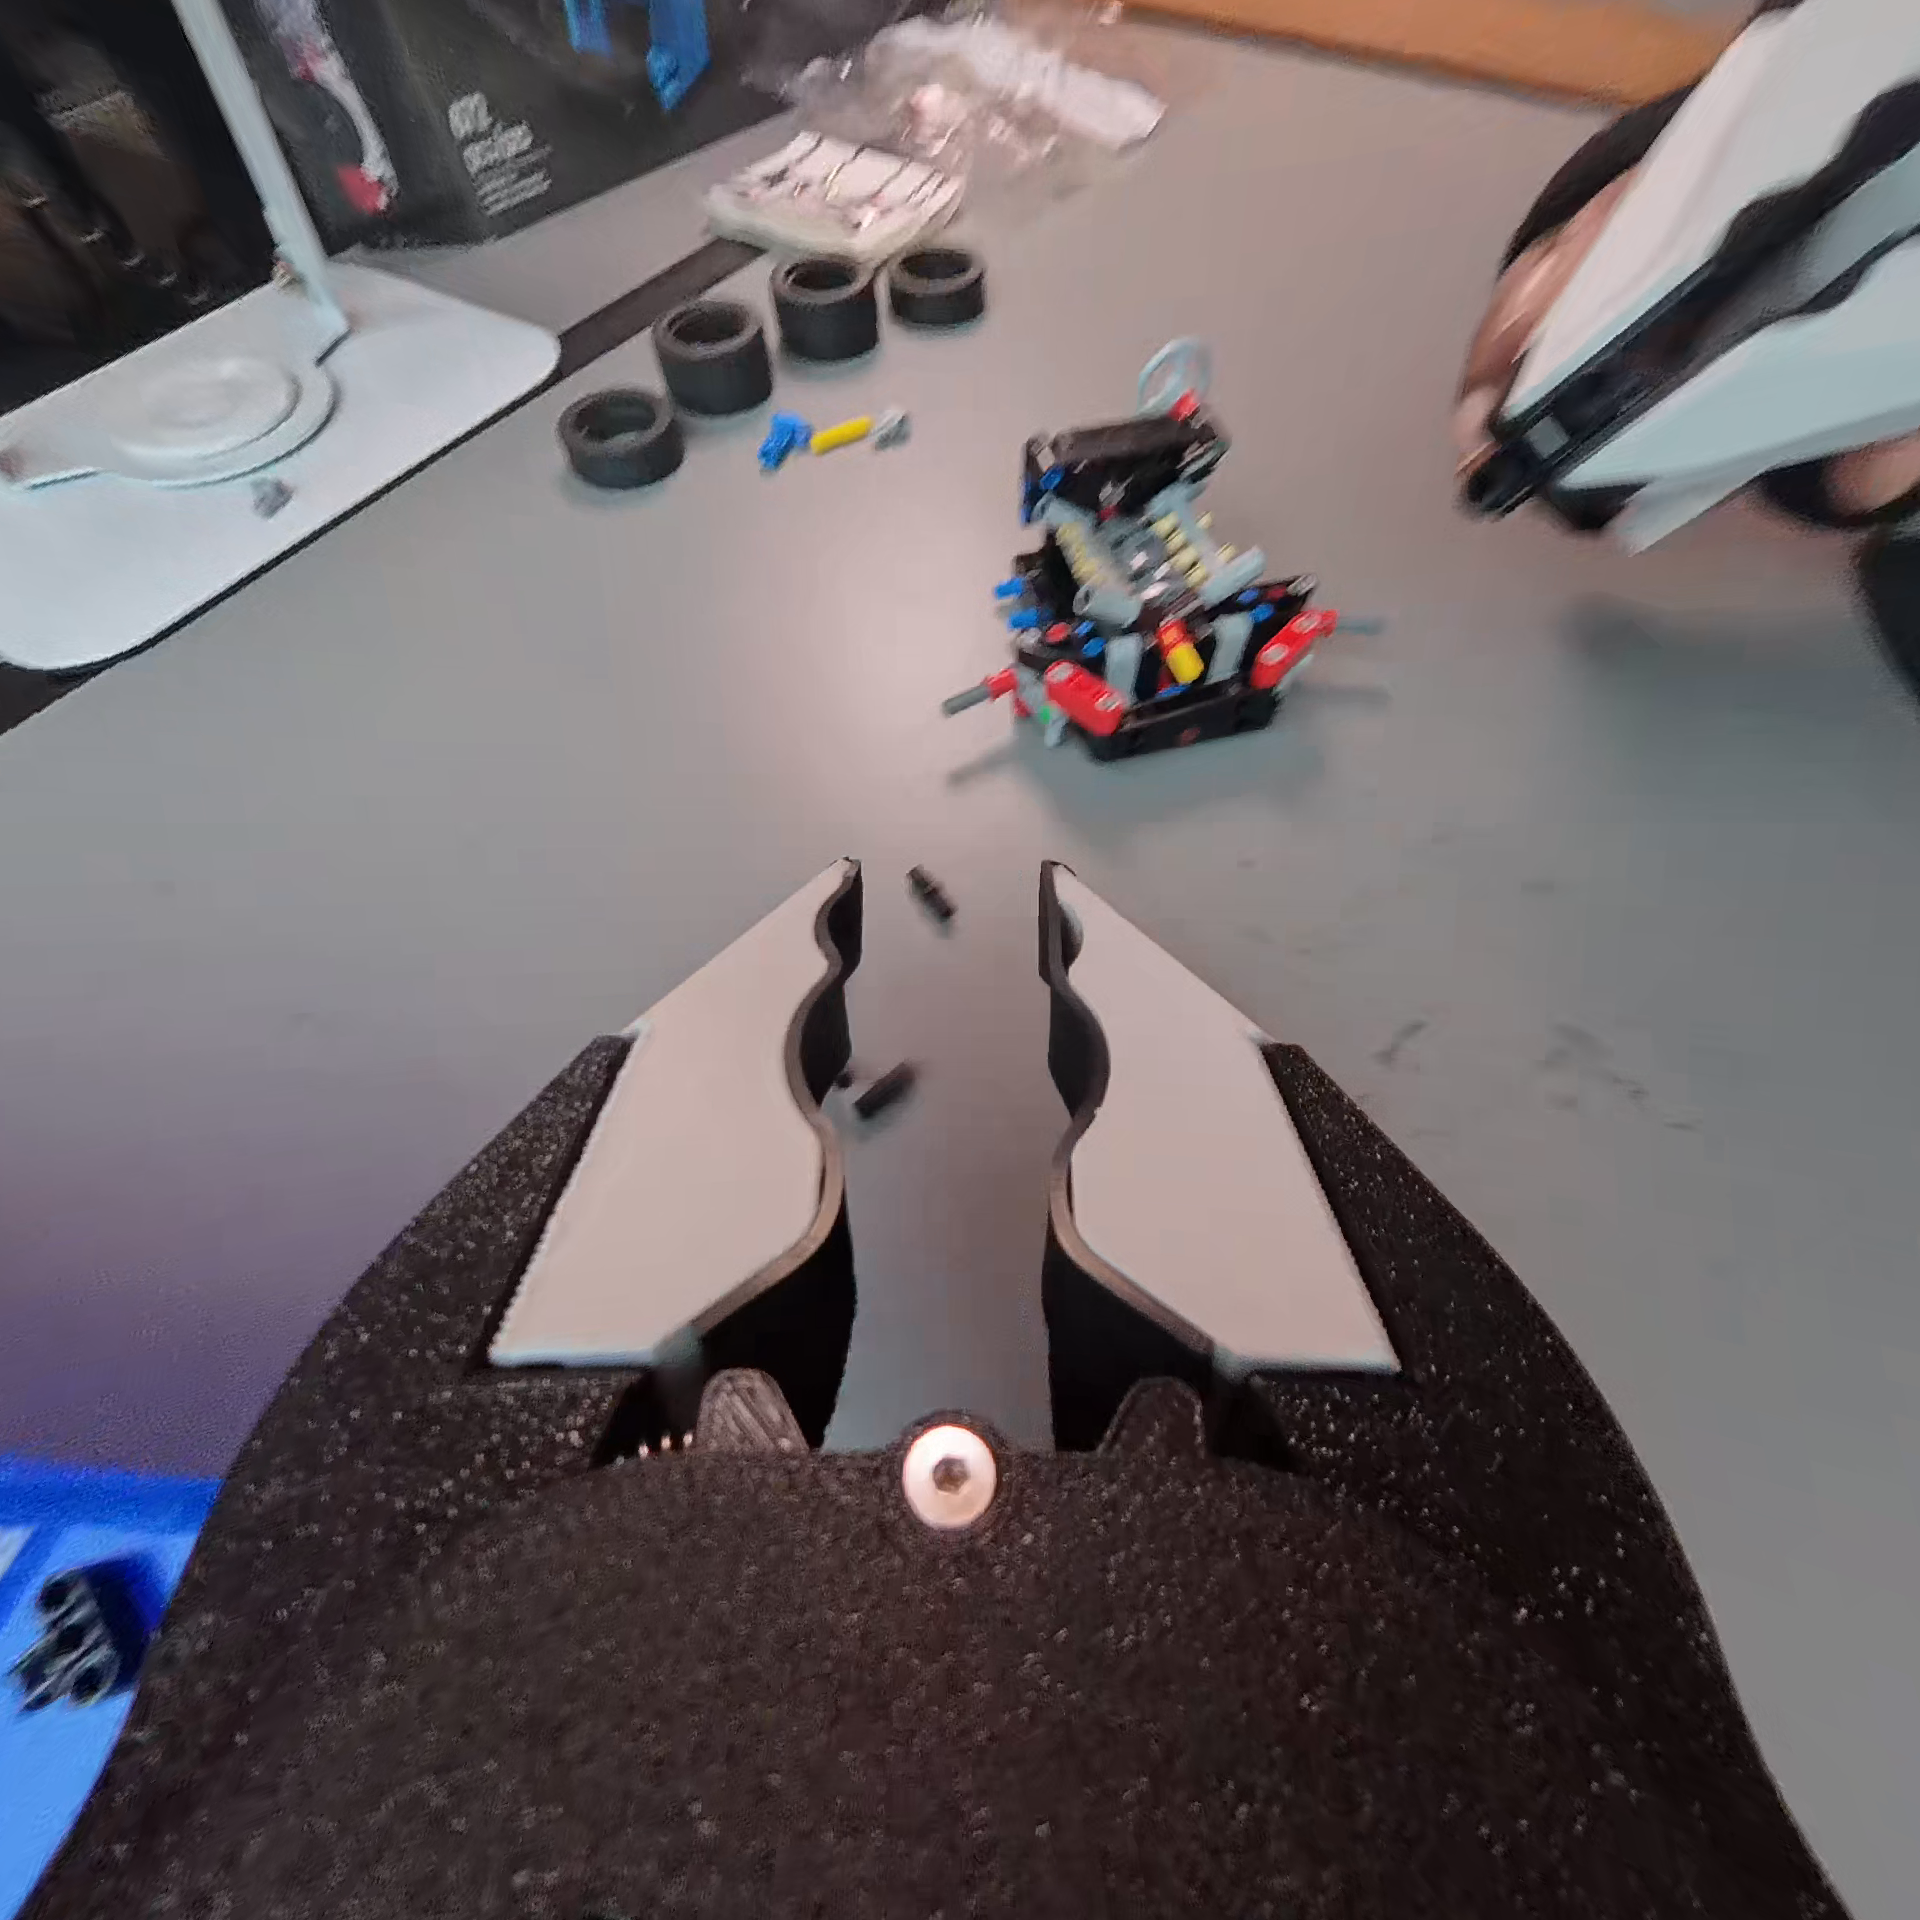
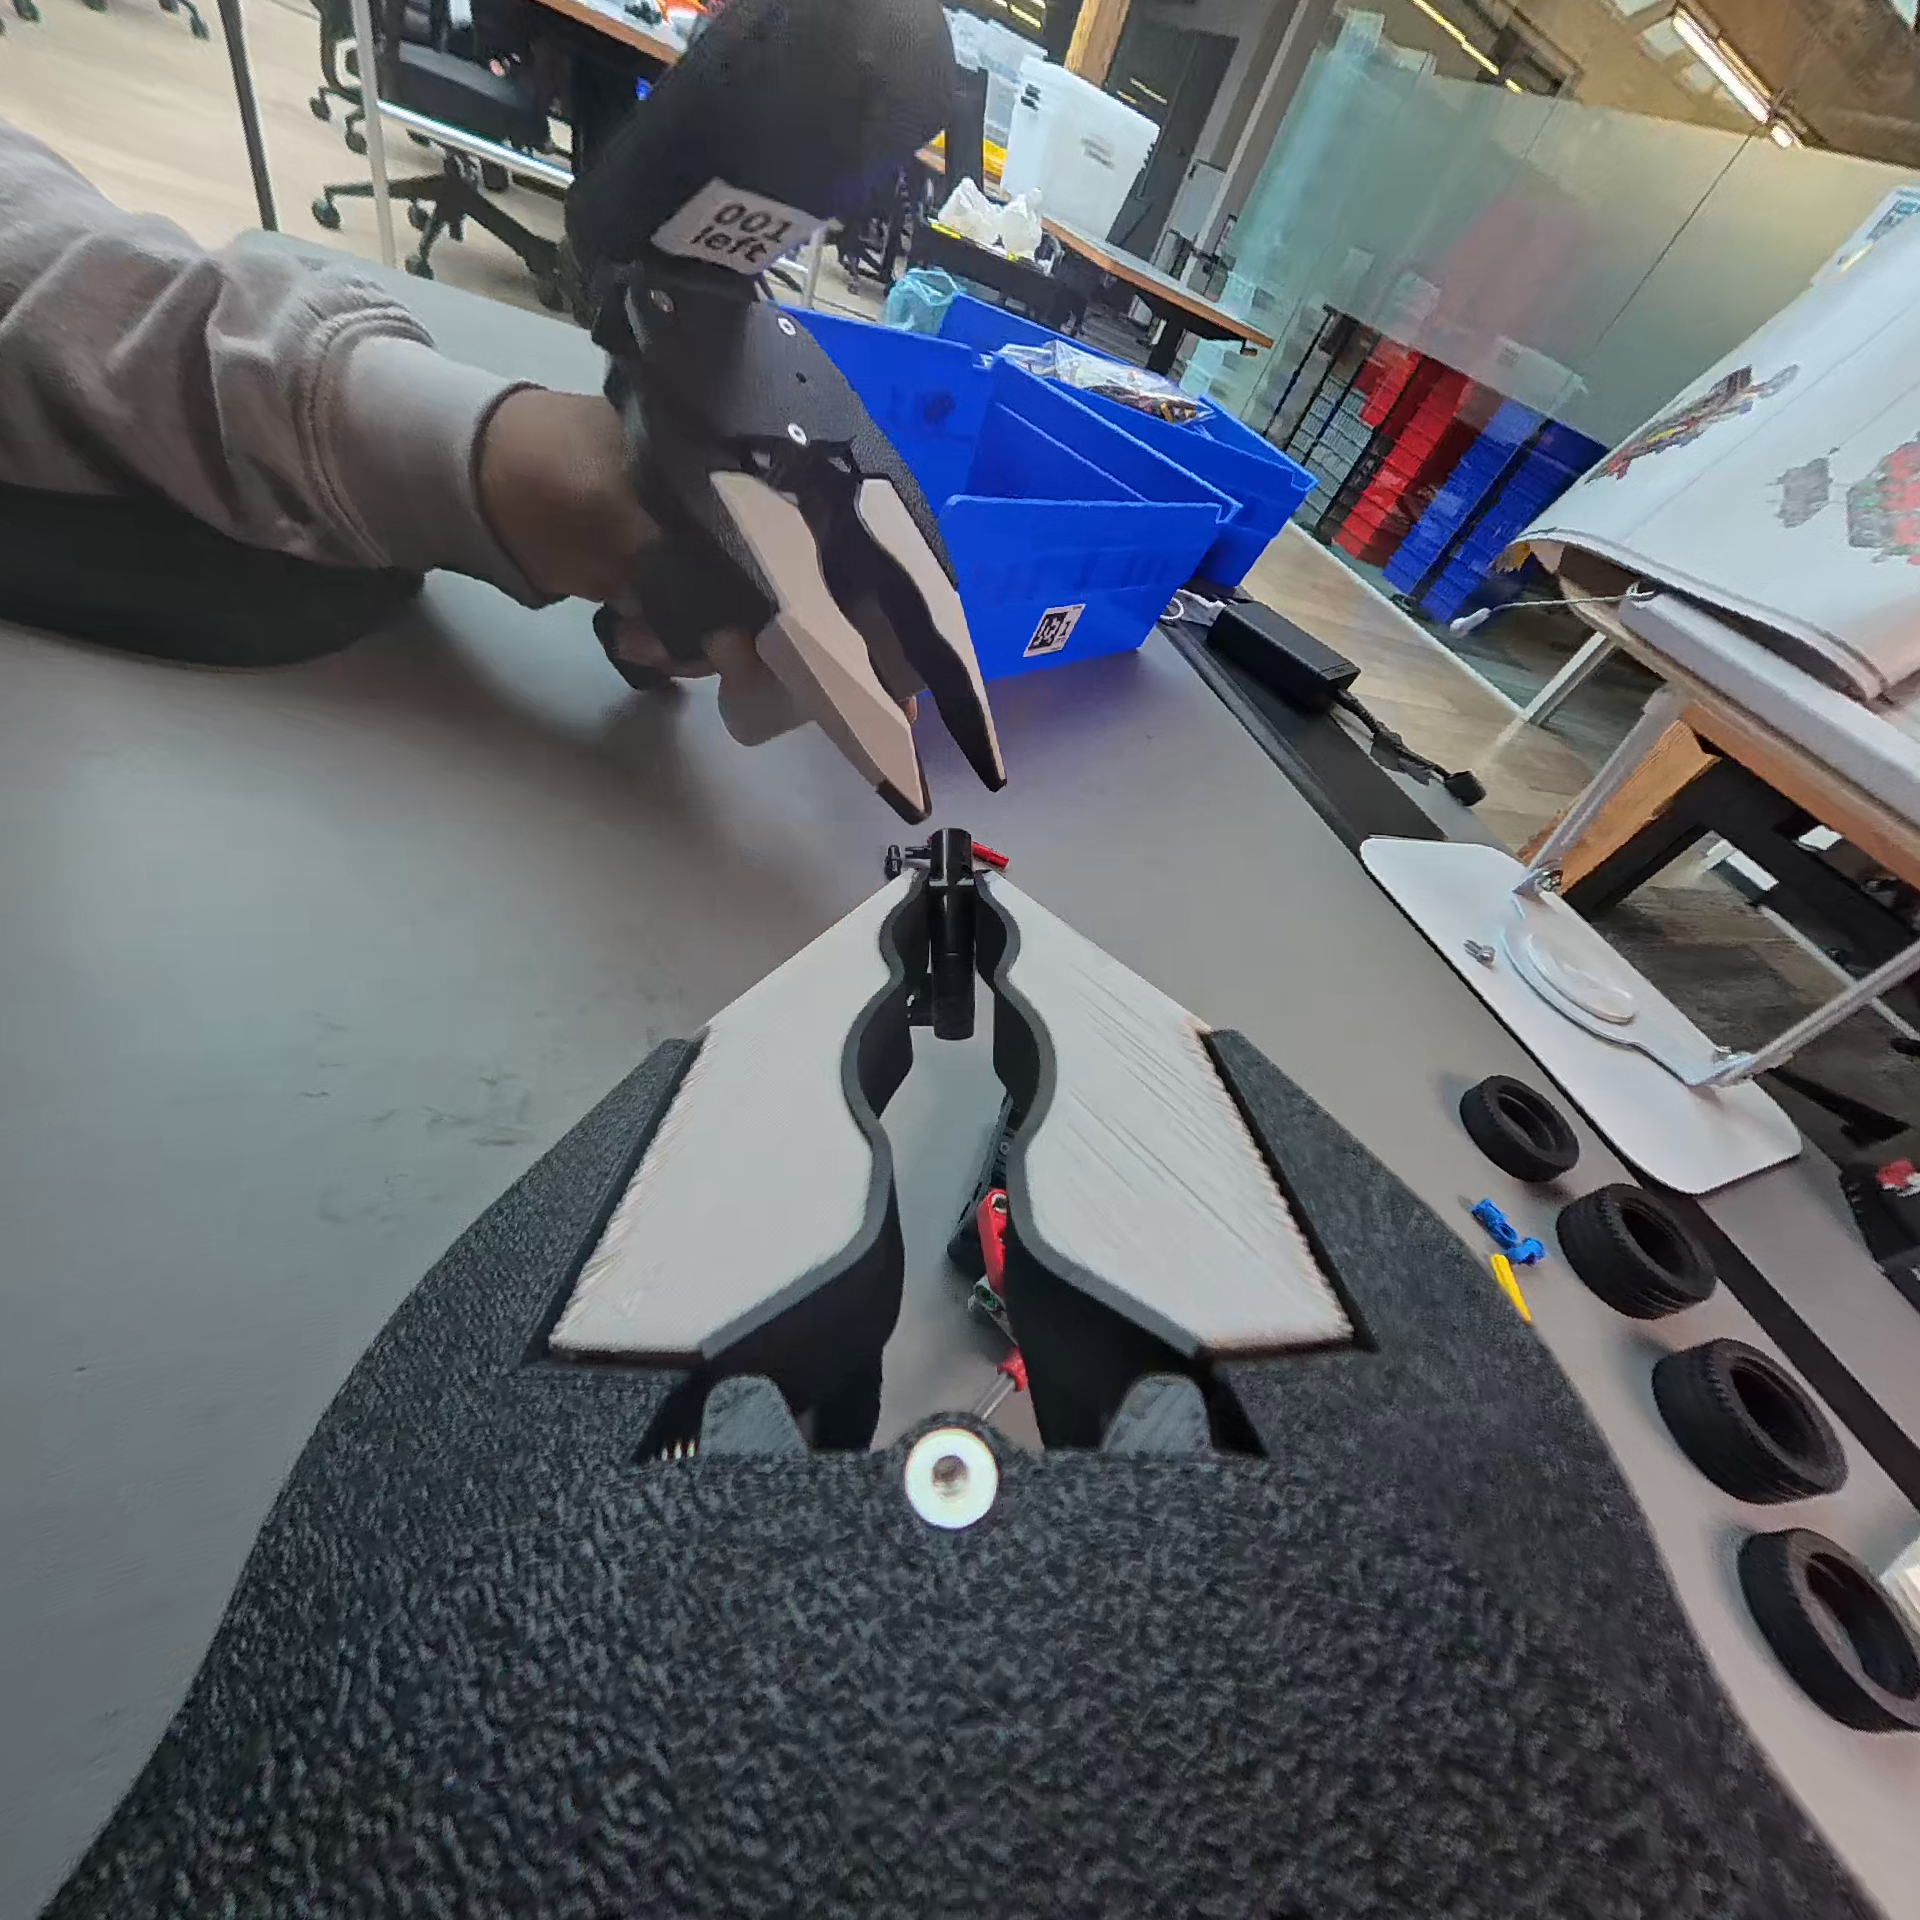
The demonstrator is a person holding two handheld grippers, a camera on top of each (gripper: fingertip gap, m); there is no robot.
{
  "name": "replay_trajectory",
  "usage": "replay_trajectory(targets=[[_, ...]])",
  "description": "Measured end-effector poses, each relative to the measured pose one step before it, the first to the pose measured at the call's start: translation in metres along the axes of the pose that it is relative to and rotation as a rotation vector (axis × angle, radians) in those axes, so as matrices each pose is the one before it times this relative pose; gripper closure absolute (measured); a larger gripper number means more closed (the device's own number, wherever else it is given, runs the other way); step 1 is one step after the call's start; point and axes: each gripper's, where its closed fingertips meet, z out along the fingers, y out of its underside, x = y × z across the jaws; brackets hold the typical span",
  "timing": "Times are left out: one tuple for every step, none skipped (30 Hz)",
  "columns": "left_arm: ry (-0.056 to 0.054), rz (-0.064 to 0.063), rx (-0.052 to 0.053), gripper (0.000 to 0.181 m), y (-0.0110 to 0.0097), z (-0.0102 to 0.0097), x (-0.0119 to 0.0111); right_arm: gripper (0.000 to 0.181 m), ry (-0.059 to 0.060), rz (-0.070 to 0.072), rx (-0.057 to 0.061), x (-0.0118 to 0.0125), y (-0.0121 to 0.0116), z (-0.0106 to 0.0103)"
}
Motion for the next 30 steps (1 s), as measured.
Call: replay_trajectory(targets=[[0.0928,-0.0361,0.0675,0.147,-0.01240,-0.00335,0.01494,0.174,-0.0011,-0.0242,-0.0075,-0.00320,-0.00046,0.00208],[0.0956,-0.0260,0.0560,0.146,-0.01055,-0.00166,0.01649,0.174,-0.0072,-0.0202,-0.0091,-0.00425,-0.00035,0.00247],[0.0879,-0.0242,0.0445,0.147,-0.00820,0.00015,0.01584,0.174,0.0017,-0.0217,-0.0094,-0.00309,-0.00037,0.00262],[0.0660,-0.0277,0.0301,0.147,-0.00519,0.00207,0.01242,0.174,-0.0012,-0.0279,-0.0091,-0.00367,-0.00059,0.00252],[0.0470,-0.0285,0.0122,0.147,-0.00179,0.00334,0.00905,0.174,0.0008,-0.0284,-0.0081,-0.00339,-0.00079,0.00241],[0.0367,-0.0284,0.0020,0.148,0.00027,0.00368,0.00678,0.174,0.0031,-0.0290,-0.0060,-0.00306,-0.00097,0.00210],[0.0352,-0.0280,0.0000,0.147,0.00095,0.00321,0.00580,0.174,0.0000,-0.0304,-0.0057,-0.00338,-0.00094,0.00204],[0.0388,-0.0263,-0.0066,0.147,0.00180,0.00279,0.00572,0.174,-0.0025,-0.0240,-0.0019,-0.00358,-0.00148,0.00170],[0.0223,-0.0195,-0.0165,0.148,0.00276,0.00202,0.00280,0.174,-0.0061,-0.0118,0.0062,-0.00336,-0.00244,0.00137],[-0.0034,-0.0053,-0.0155,0.150,0.00233,0.00099,-0.00062,0.174,-0.0119,-0.0022,0.0125,-0.00366,-0.00325,0.00076],[0.0020,0.0076,-0.0066,0.156,0.00110,-0.00010,0.00082,0.174,-0.0057,0.0018,0.0078,-0.00205,-0.00231,0.00051],[0.0124,0.0063,-0.0023,0.160,0.00022,-0.00074,0.00256,0.174,-0.0009,0.0013,0.0060,-0.00065,-0.00131,0.00024],[0.0083,-0.0023,-0.0049,0.161,0.00056,-0.00086,0.00158,0.174,-0.0106,0.0126,0.0075,-0.00136,-0.00118,0.00016],[0.0094,-0.0092,-0.0075,0.161,0.00070,-0.00091,0.00126,0.174,-0.0154,0.0315,0.0104,-0.00143,-0.00113,0.00013],[0.0116,-0.0120,-0.0063,0.161,0.00051,-0.00096,0.00118,0.174,-0.0167,0.0377,0.0131,-0.00126,-0.00123,0.00000],[0.0108,-0.0131,-0.0019,0.161,0.00000,-0.00075,0.00090,0.174,-0.0116,0.0285,0.0108,-0.00044,-0.00115,-0.00038],[0.0084,-0.0179,0.0017,0.161,-0.00009,-0.00049,0.00039,0.174,-0.0029,0.0156,0.0046,0.00060,-0.00058,-0.00047],[0.0102,-0.0223,0.0037,0.161,-0.00005,0.00007,0.00031,0.174,-0.0028,0.0087,0.0070,0.00040,-0.00114,-0.00086],[0.0150,-0.0208,0.0088,0.160,-0.00069,-0.00002,0.00096,0.174,-0.0070,0.0186,0.0135,-0.00042,-0.00231,-0.00090],[0.0183,-0.0209,0.0109,0.157,-0.00106,-0.00001,0.00138,0.174,-0.0102,0.0257,0.0143,-0.00082,-0.00243,-0.00070],[0.0187,-0.0238,0.0058,0.156,-0.00057,0.00038,0.00140,0.174,-0.0054,0.0160,0.0084,-0.00029,-0.00132,-0.00053],[0.0152,-0.0260,0.0009,0.156,0.00008,0.00042,0.00087,0.174,0.0026,-0.0001,0.0028,0.00024,-0.00042,-0.00040],[0.0129,-0.0269,-0.0006,0.156,0.00022,0.00042,0.00027,0.174,0.0041,-0.0060,0.0002,0.00012,0.00020,-0.00002],[0.0164,-0.0232,0.0005,0.156,0.00037,0.00017,0.00099,0.174,0.0012,0.0027,0.0021,0.00003,-0.00017,0.00015],[0.0193,-0.0191,0.0038,0.159,-0.00004,0.00008,0.00170,0.174,-0.0052,0.0165,0.0070,-0.00037,-0.00080,0.00017],[0.0158,-0.0233,0.0045,0.160,-0.00012,-0.00009,0.00108,0.174,-0.0072,0.0246,0.0055,-0.00003,-0.00064,-0.00008],[0.0124,-0.0289,0.0039,0.160,-0.00028,-0.00022,-0.00003,0.173,0.0003,0.0206,0.0015,0.00119,0.00017,0.00011],[0.0138,-0.0247,0.0019,0.160,0.00031,-0.00013,0.00009,0.171,0.0057,0.0190,0.0023,0.00208,0.00003,0.00016],[0.0154,-0.0141,0.0009,0.156,0.00040,-0.00009,0.00078,0.171,-0.0039,0.0249,0.0040,0.00104,-0.00054,-0.00015],[0.0153,-0.0069,0.0045,0.155,-0.00013,-0.00031,0.00138,0.171,-0.0114,0.0360,0.0144,0.00012,-0.00210,-0.00066]])
